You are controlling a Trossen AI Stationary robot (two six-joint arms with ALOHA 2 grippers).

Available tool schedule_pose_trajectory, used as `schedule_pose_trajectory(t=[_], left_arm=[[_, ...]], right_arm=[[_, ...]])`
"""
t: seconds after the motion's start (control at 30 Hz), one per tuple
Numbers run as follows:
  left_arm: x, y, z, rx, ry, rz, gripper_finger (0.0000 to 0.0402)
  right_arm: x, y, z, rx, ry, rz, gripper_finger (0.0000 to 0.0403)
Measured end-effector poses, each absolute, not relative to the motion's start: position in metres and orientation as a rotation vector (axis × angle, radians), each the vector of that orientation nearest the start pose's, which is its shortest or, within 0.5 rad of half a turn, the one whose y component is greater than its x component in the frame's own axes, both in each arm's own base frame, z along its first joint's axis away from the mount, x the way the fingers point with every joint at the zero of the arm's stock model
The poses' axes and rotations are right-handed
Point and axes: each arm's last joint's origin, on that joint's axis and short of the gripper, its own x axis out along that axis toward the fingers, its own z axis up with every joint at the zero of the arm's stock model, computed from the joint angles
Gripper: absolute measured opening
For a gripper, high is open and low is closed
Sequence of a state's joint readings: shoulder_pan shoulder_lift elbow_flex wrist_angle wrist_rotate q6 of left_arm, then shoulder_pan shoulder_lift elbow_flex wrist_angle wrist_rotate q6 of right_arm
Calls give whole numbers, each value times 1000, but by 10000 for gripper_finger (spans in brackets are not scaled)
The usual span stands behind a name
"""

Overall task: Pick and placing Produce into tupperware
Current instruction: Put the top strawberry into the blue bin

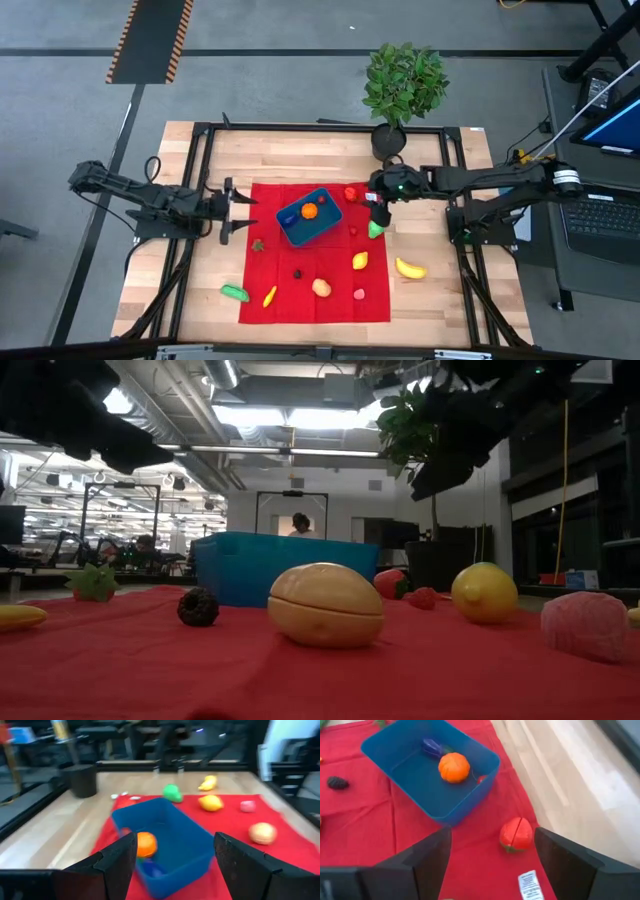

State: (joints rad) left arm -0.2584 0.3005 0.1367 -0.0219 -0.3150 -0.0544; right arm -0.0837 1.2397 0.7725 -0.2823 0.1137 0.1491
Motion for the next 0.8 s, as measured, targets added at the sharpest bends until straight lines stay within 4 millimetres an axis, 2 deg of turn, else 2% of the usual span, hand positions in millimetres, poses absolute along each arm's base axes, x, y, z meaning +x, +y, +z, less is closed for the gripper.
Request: schedule_pose_trajectory(t=[0.3,0.57,0.8], left_arm=[[97,-17,181,2,153,45,254],[97,-17,181,4,160,45,254],[96,-17,177,7,199,47,254]], right_arm=[[265,-36,204,197,826,-310,286],[274,-49,192,265,818,-311,286],[289,-59,191,227,848,-305,286]])
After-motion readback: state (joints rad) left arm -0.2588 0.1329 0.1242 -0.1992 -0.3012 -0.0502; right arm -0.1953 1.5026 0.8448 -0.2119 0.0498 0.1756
